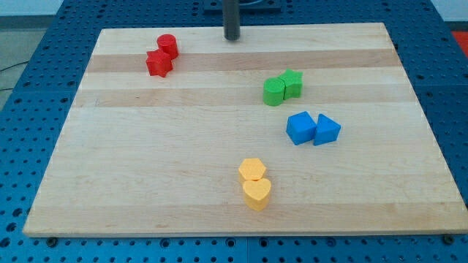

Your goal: Separate the red blocks from each other

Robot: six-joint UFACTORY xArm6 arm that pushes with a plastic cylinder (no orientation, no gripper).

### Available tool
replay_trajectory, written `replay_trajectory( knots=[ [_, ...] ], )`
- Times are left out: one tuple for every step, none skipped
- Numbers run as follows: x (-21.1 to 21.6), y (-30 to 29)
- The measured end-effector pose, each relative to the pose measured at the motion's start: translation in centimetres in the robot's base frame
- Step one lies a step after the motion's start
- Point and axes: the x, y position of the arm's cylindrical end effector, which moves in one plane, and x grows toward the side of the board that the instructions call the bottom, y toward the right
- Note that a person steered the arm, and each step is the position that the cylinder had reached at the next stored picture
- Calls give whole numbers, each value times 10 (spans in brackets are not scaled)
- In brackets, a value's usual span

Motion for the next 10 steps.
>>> replay_trajectory(
  knots=[
    [22, 45],
    [22, 51],
    [22, 51],
    [18, 51],
    [13, 51],
    [-8, 40],
    [-25, -2],
    [-26, -71],
    [-28, -116],
    [-13, -139]
  ],
)
